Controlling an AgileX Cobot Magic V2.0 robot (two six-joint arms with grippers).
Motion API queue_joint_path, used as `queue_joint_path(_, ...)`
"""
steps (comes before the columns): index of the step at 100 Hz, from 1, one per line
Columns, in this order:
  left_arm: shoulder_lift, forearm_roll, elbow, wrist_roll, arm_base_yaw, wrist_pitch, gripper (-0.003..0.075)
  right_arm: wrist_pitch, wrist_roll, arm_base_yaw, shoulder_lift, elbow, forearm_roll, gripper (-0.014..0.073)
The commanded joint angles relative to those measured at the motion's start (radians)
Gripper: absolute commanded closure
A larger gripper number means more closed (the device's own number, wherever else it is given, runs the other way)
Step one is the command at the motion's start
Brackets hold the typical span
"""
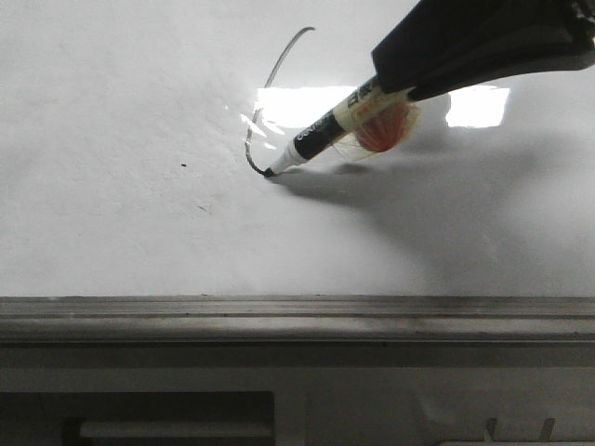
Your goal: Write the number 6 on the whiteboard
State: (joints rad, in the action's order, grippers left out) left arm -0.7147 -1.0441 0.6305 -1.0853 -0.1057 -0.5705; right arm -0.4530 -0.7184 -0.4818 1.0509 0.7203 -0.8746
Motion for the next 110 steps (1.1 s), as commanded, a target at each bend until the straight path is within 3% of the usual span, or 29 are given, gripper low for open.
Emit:
queue_joint_path(1, 0.001, -0.056, 0.028, 0.01, 0.004, 0.036, 0.0209, 0.093, 0.073, 0.009, -0.032, 0.02, 0.088, 0.0643)
queue_joint_path(13, 0.001, -0.057, 0.028, 0.01, 0.004, 0.036, 0.0209, 0.119, 0.123, 0.011, -0.062, 0.02, 0.142, 0.0643)
queue_joint_path(59, 0.001, -0.066, 0.028, 0.01, 0.004, 0.036, 0.0209, 0.179, 0.13, 0.059, -0.093, 0.02, 0.143, 0.0638)
queue_joint_path(110, 0.001, -0.076, 0.028, 0.006, 0.004, 0.036, 0.0209, 0.234, 0.13, -0.038, -0.057, 0.023, 0.141, 0.0639)
